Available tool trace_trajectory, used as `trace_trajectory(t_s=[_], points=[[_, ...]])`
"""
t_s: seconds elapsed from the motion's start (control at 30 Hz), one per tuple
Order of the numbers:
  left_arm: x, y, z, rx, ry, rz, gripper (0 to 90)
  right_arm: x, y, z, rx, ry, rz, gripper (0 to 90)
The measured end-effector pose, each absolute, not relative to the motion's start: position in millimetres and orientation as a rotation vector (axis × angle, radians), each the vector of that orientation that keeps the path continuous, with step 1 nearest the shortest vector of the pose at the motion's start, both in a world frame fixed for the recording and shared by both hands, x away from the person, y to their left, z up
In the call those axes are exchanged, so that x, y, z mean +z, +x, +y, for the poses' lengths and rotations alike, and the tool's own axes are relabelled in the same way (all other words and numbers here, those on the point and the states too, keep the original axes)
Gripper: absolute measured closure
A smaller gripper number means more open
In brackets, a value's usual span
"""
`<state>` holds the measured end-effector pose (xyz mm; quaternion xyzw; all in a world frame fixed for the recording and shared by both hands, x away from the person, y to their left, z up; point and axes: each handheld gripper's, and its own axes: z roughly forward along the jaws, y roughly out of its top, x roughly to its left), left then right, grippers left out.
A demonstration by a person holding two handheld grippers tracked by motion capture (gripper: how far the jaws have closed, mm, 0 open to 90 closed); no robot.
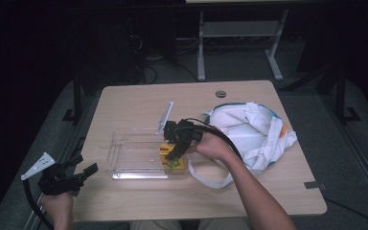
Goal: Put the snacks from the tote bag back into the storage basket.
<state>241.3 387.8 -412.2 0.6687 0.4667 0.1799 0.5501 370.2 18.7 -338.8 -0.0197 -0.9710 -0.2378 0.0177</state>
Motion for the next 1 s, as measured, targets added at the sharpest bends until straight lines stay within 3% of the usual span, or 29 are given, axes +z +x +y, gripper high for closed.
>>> trace_trajectory(t_s=[1.0], points=[[-412.2, 241.3, 388.5, 0.423, 1.578, 1.107, 12.6, -359.9, 370.6, 17.2, -0.717, -0.056, -3.015, 51.6]])
